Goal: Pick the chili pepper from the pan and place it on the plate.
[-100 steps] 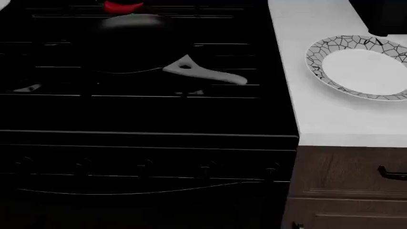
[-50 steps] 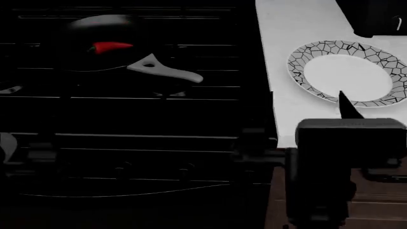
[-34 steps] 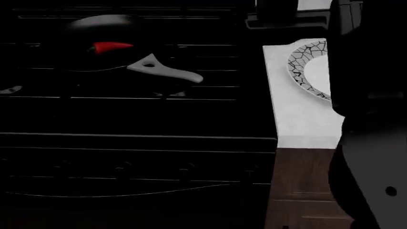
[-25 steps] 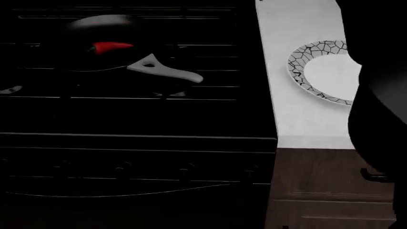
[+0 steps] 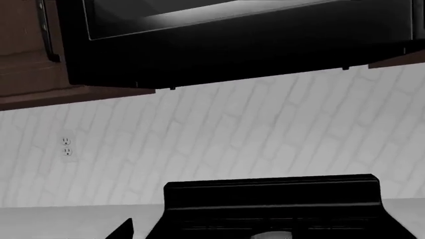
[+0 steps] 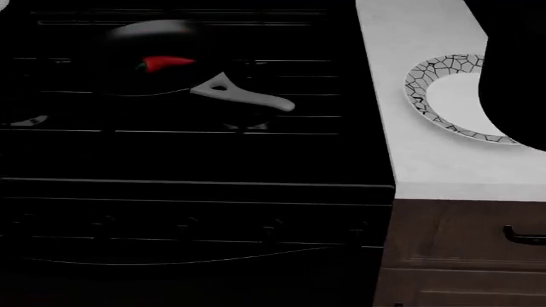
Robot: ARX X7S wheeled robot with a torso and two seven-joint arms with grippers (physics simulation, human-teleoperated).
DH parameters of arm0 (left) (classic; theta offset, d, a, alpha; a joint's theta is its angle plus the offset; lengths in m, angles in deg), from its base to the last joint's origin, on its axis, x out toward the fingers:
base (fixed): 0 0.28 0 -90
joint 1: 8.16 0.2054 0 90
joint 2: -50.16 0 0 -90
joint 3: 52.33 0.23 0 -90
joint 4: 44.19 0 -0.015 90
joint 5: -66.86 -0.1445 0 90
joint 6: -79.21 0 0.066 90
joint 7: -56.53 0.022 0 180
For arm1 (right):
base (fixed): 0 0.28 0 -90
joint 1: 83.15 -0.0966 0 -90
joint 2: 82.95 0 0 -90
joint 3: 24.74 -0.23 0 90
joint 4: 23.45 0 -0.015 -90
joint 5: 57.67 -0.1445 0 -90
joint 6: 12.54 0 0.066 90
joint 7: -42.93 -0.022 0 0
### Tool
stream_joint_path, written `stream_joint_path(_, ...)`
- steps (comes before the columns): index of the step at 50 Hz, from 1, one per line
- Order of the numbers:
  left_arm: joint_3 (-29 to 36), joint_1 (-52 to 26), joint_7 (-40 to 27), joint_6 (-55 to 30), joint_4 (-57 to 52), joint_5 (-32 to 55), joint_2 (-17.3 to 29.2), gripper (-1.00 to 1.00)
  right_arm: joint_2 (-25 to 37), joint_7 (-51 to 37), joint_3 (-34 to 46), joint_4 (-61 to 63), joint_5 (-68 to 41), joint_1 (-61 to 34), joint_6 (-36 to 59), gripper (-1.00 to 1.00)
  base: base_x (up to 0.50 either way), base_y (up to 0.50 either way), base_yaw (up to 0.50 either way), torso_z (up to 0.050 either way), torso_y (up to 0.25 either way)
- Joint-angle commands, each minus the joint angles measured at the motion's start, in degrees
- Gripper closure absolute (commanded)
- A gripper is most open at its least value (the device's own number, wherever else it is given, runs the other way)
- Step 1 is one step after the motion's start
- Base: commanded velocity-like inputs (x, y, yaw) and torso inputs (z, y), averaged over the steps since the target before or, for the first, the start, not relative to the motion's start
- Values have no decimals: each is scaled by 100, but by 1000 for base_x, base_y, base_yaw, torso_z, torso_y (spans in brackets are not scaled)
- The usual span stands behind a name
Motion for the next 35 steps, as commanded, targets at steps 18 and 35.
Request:
stream_joint_path(18,41,61,53,254,183,-25,11,-100,-40,172,50,-322,55,22,-221,-100,0,233,0,0,0)
stream_joint_path(35,130,170,135,454,223,-108,81,-100,30,270,184,-368,72,149,-333,-100,0,231,0,0,0)
